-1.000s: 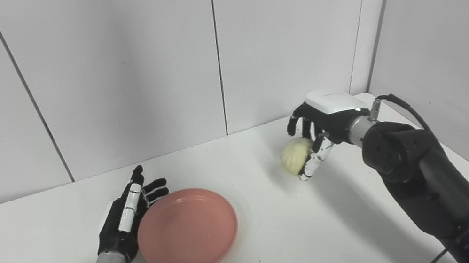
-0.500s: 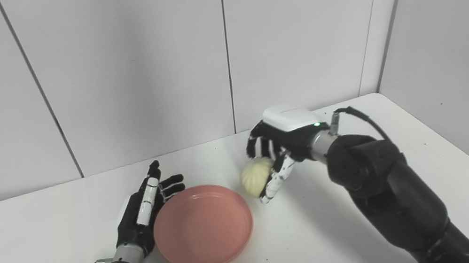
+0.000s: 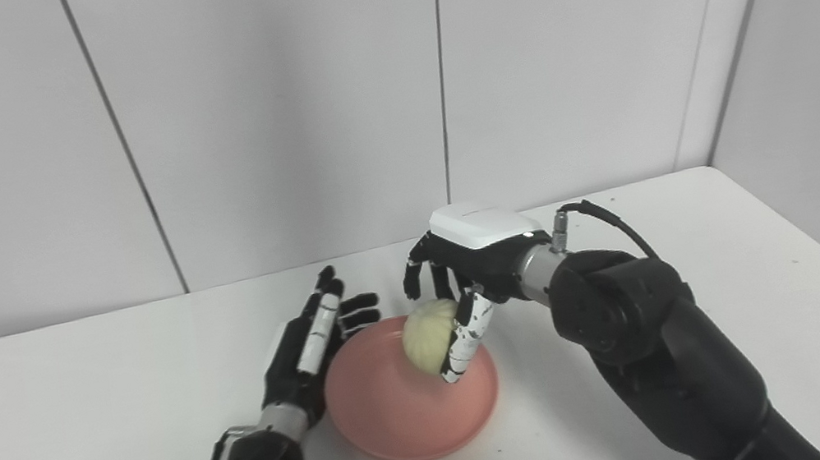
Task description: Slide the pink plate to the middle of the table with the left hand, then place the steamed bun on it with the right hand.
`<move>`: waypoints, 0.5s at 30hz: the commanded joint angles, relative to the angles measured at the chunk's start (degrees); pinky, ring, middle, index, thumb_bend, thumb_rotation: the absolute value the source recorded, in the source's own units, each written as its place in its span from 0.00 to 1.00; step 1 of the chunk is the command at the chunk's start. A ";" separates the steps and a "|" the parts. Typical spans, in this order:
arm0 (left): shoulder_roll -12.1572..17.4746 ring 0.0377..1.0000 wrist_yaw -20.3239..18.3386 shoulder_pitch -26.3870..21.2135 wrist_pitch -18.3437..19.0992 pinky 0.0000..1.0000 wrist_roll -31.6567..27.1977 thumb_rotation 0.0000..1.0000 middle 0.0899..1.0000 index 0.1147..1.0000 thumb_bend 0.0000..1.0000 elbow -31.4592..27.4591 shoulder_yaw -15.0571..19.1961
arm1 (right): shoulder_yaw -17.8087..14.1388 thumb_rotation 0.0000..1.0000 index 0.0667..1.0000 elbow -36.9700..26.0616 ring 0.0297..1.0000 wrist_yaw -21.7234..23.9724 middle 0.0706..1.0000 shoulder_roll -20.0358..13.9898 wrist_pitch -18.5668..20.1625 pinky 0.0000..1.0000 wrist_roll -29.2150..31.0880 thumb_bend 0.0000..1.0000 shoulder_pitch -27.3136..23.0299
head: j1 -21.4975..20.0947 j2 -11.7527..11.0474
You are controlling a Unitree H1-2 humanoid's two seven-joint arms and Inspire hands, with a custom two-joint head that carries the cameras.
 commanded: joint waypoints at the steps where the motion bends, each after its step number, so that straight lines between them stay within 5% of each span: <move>1: -0.56 0.67 0.35 1.44 2.13 0.66 1.09 0.80 0.67 0.96 0.64 2.67 -0.64 | 0.62 0.15 0.54 0.15 0.29 -1.03 0.37 0.52 -0.80 0.22 -0.85 0.84 -2.93 | 0.23 -0.01; 15: -0.97 0.65 0.32 1.59 2.27 0.64 1.23 0.79 0.64 0.94 0.65 2.07 -0.68 | 5.28 0.12 0.58 9.39 0.33 -5.66 0.42 2.50 -3.30 0.24 -0.23 0.85 -2.51 | 0.48 0.42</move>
